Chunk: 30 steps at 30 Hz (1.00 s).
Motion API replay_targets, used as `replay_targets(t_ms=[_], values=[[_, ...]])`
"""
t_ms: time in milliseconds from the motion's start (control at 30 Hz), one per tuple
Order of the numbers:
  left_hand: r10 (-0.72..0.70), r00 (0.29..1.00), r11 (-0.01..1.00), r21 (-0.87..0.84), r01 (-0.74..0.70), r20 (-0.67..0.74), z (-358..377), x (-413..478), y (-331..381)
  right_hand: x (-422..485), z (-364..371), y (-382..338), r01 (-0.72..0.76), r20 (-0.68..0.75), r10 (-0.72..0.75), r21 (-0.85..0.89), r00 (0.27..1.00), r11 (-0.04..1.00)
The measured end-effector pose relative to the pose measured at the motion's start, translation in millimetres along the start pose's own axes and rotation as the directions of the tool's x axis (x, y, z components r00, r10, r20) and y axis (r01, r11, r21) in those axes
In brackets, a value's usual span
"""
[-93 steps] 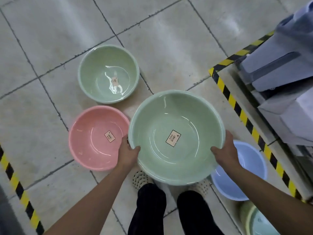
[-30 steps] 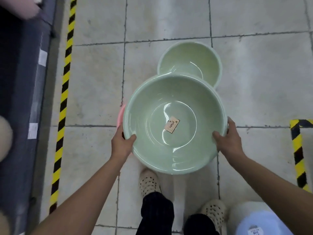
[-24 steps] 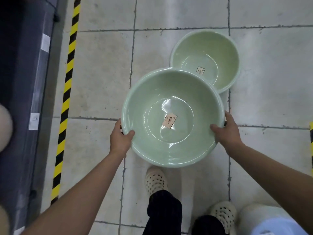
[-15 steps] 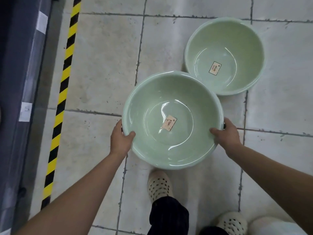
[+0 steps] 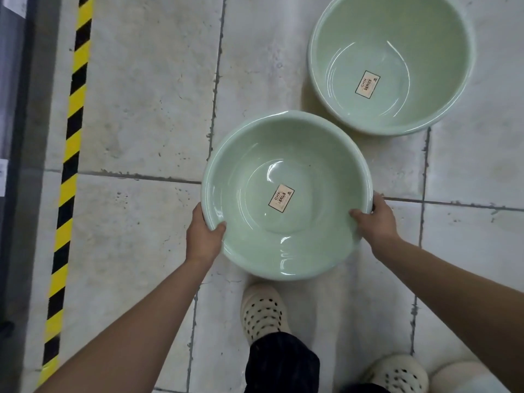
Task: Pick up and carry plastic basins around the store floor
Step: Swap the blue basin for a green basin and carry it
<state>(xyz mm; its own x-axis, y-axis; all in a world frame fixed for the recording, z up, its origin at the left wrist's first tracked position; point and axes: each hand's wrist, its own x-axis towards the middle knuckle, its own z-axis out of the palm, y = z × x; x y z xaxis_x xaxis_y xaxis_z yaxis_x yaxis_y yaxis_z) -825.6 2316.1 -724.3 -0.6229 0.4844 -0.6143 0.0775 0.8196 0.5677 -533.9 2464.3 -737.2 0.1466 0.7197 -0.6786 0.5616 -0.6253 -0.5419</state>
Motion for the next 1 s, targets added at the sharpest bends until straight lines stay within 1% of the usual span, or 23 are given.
replay_targets(t_ms=[167, 267, 367, 467, 600, 733, 833, 1000], values=[[0.013, 1.000, 0.998, 0.054, -0.014, 0.020, -2, 0, 17, -3, -11, -9, -0.006, 0.035, 0.004, 0.071, 0.999, 0.997], [0.025, 1.000, 0.999, 0.040, -0.025, 0.014, -12, -11, 44, -20, -32, -28, -0.020, 0.037, 0.016, 0.109, 0.999, 0.994], [0.054, 0.999, 0.999, 0.007, -0.054, 0.009, -32, -29, 81, -47, -60, -57, 0.001, 0.027, -0.004, 0.107, 1.000, 0.994], [0.081, 0.997, 0.997, -0.008, -0.081, 0.003, -60, -48, 127, -76, -94, -99, 0.014, 0.013, -0.015, 0.108, 1.000, 0.994], [0.130, 0.991, 0.992, -0.011, -0.129, 0.031, -101, -73, 206, -116, -143, -162, 0.021, -0.005, -0.020, 0.137, 1.000, 0.990], [0.192, 0.979, 0.981, 0.005, -0.192, 0.065, -129, -94, 284, -144, -190, -218, 0.024, -0.060, -0.014, 0.170, 0.998, 0.985], [0.244, 0.964, 0.968, 0.040, -0.249, 0.109, -137, -102, 338, -154, -222, -248, 0.020, -0.096, -0.002, 0.195, 0.995, 0.981], [0.335, 0.931, 0.920, 0.164, -0.357, 0.147, -126, -98, 412, -138, -268, -281, -0.031, -0.084, 0.053, 0.243, 0.995, 0.969]])
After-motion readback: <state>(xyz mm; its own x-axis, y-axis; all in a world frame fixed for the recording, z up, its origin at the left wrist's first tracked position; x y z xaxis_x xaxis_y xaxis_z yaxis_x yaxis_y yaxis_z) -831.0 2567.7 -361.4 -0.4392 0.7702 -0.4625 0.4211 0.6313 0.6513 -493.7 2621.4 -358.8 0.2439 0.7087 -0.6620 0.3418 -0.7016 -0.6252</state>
